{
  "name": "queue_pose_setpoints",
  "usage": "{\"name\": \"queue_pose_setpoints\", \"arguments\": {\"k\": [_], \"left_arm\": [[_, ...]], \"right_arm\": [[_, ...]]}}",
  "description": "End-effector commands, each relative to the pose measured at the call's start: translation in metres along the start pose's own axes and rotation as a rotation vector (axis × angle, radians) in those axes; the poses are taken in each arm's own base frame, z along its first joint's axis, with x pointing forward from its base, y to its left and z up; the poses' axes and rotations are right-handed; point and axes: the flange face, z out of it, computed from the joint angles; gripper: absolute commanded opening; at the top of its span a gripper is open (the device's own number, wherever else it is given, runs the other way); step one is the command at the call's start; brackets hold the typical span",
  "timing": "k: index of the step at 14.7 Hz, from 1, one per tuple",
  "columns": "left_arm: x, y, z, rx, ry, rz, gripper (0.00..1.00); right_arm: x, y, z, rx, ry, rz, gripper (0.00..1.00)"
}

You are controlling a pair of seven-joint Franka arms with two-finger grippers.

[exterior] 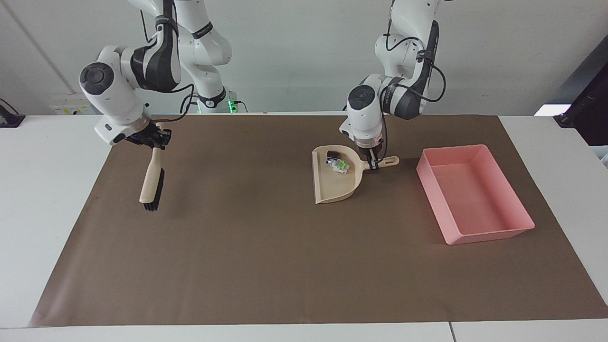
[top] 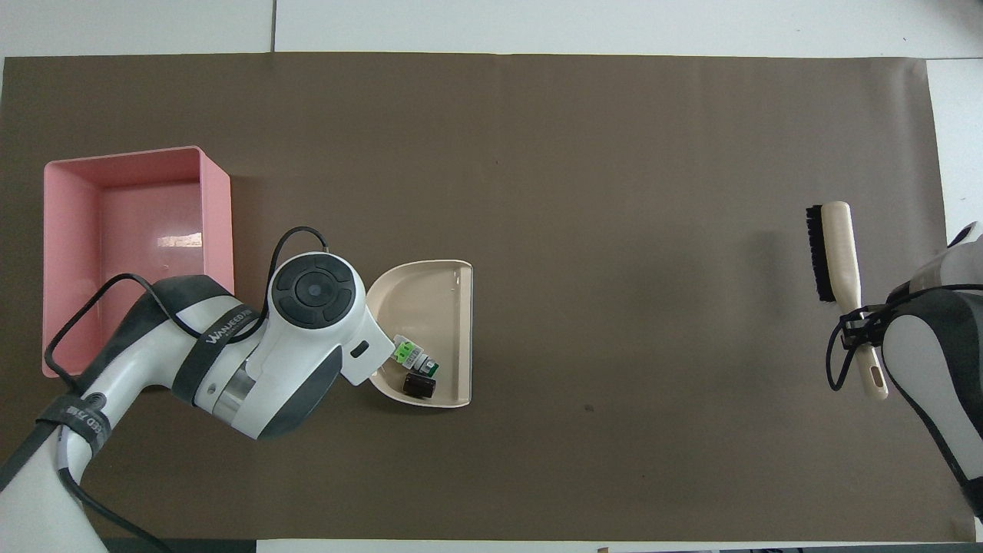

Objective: Clean e-waste and dump in bin
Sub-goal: 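Lift the dustpan toward the pink bin while the right gripper withdraws the brush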

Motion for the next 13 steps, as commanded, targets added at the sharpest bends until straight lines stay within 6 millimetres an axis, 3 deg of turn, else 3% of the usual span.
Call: {"name": "queue_pose_setpoints", "arguments": {"k": [1, 6, 11, 13], "left_arm": [[-0.047, -0.001, -0.024, 0.013, 0.099, 0.026, 0.00], [-0.104, -0.010, -0.033, -0.011, 0.232, 0.000, 0.00], [-0.163, -0.015, -0.032, -0.035, 0.357, -0.038, 0.00], [-0.185, -0.021, -0.040, -0.013, 0.414, -0.052, 0.00]], "right_arm": [[-0.003, 0.003, 0.016, -0.032, 0.010, -0.022, 0.00], [-0.008, 0.016, 0.040, -0.029, 0.023, -0.022, 0.00], [-0.007, 0.016, 0.040, -0.031, 0.024, -0.025, 0.00], [-0.008, 0.016, 0.040, -0.030, 0.024, -0.025, 0.00]]}}
